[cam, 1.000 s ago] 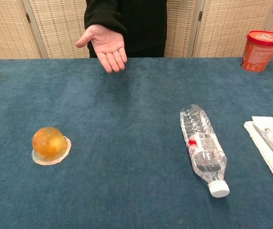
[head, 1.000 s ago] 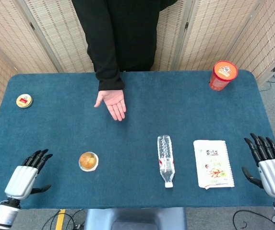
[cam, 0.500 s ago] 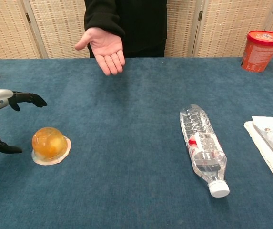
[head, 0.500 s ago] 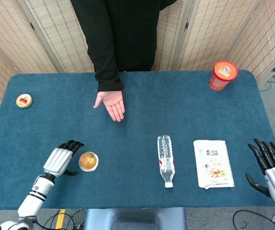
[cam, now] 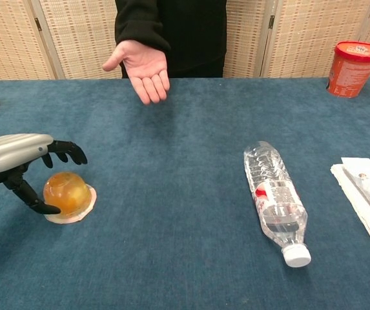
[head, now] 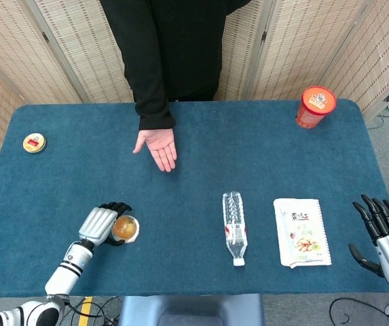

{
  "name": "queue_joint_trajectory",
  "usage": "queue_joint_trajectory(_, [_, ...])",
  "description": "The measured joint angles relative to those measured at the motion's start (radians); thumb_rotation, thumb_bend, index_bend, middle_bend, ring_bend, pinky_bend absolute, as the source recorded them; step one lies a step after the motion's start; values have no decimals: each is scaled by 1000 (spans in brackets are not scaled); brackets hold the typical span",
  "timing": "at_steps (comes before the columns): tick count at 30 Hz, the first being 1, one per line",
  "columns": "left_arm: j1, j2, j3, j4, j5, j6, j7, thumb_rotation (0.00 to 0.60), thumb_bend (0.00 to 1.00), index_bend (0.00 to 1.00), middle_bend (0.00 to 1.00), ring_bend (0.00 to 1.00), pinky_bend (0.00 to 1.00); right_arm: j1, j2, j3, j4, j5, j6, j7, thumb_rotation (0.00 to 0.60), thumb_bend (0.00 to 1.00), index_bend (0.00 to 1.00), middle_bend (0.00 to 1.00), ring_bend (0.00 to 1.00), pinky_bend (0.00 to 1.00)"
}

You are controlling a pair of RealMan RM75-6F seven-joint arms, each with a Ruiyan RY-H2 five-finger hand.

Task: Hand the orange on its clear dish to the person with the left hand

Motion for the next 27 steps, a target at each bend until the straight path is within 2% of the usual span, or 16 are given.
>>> queue_joint_trajectory(4, [-8, -10, 5, 10, -24, 2, 12, 600, 133, 338, 333, 286, 357, -4, 1, -2, 2, -7, 8, 4, 600, 254, 0, 0, 0, 0])
queue_joint_trajectory(11, [-4, -27, 22, 24, 5, 51, -1, 600, 133, 479, 545, 412, 445, -11, 0, 1, 3, -4, 18, 4, 600, 254, 0, 0, 0, 0])
queue_joint_trajectory(20, [4, -68, 49, 24, 37, 113, 37, 600, 133, 538, 631, 466, 489, -19, 0, -8, 11, -36, 39, 11, 600, 254, 0, 0, 0, 0])
queue_joint_trajectory(23, [7, -57, 48, 2, 44, 138, 63, 600, 133, 540, 640, 473, 495, -23, 2, -8, 16, -37, 49, 26, 600, 254, 0, 0, 0, 0])
queue_joint_trajectory(27, [12, -12, 34, -81, 44, 184, 121, 600, 133, 529, 638, 473, 498, -23, 9, -3, 20, -27, 50, 53, 600, 254, 0, 0, 0, 0])
